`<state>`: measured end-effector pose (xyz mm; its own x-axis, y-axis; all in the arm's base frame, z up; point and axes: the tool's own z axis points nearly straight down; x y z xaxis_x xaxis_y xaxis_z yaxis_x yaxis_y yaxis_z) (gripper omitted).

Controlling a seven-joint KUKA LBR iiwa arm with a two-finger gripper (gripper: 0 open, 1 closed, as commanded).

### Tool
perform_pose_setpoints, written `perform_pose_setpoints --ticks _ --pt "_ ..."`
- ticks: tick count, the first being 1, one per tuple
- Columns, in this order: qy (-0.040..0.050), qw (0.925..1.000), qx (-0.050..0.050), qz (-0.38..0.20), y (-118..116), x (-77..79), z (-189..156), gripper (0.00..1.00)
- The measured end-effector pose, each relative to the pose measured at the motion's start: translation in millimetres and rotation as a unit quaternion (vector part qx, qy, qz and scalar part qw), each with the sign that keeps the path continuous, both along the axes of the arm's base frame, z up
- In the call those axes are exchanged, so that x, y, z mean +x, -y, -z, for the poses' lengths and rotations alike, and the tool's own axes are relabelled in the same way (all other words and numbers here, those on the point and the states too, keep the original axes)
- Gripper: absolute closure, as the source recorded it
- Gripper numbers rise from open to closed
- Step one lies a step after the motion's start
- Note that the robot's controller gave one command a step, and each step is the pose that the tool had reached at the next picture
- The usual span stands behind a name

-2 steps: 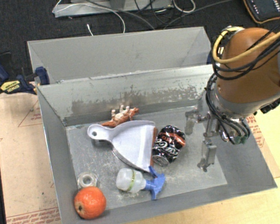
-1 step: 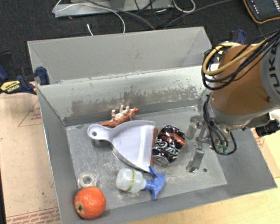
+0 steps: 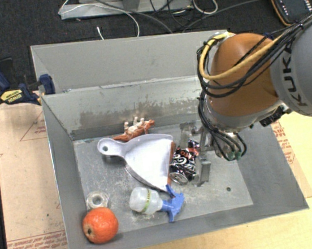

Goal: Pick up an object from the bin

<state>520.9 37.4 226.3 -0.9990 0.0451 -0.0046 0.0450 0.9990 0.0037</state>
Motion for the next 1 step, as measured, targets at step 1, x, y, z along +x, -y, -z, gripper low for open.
perform_pose_setpoints --ticks 1 --pt "-0.0049 0.9819 -0.001 0.189 23.4 -19.9 76.7 0.0"
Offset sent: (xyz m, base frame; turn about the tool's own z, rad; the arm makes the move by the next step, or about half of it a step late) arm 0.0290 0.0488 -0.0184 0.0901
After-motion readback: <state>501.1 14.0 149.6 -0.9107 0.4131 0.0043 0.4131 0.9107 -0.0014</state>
